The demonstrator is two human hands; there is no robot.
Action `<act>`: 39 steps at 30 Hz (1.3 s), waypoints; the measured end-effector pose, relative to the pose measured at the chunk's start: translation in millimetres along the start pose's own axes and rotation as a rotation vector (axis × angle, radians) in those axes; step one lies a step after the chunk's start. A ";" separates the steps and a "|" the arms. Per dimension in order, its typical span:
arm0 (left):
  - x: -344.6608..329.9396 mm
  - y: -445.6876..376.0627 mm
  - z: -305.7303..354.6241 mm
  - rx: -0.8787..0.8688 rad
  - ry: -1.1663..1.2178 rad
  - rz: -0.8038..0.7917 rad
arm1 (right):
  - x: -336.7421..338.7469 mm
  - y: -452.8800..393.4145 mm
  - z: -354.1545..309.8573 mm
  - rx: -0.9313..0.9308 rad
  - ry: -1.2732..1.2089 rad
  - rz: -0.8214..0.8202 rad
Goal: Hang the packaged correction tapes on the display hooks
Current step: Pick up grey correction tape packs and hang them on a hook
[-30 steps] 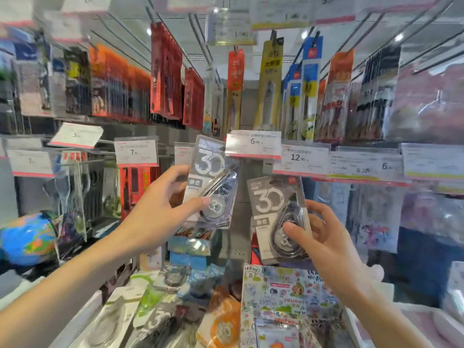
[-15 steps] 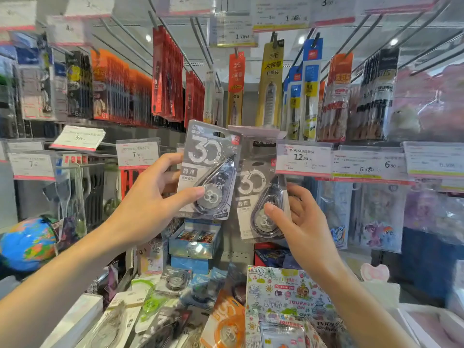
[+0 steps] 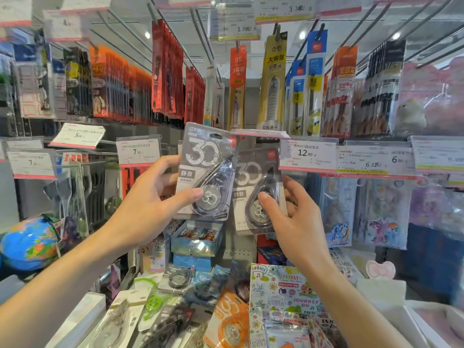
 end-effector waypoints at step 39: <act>-34.9 9.3 -50.0 0.159 0.271 -0.005 | 4.3 -29.9 45.7 -0.120 0.116 -0.197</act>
Point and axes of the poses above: each hand's wrist, its own y-axis away from the middle knuckle, its own x-axis out of the back of the hand, z = x × y, the point moved 1 cm from there along -y, towards the middle knuckle, and after that the axes turned 9 degrees about x, right-handed, at the moved point
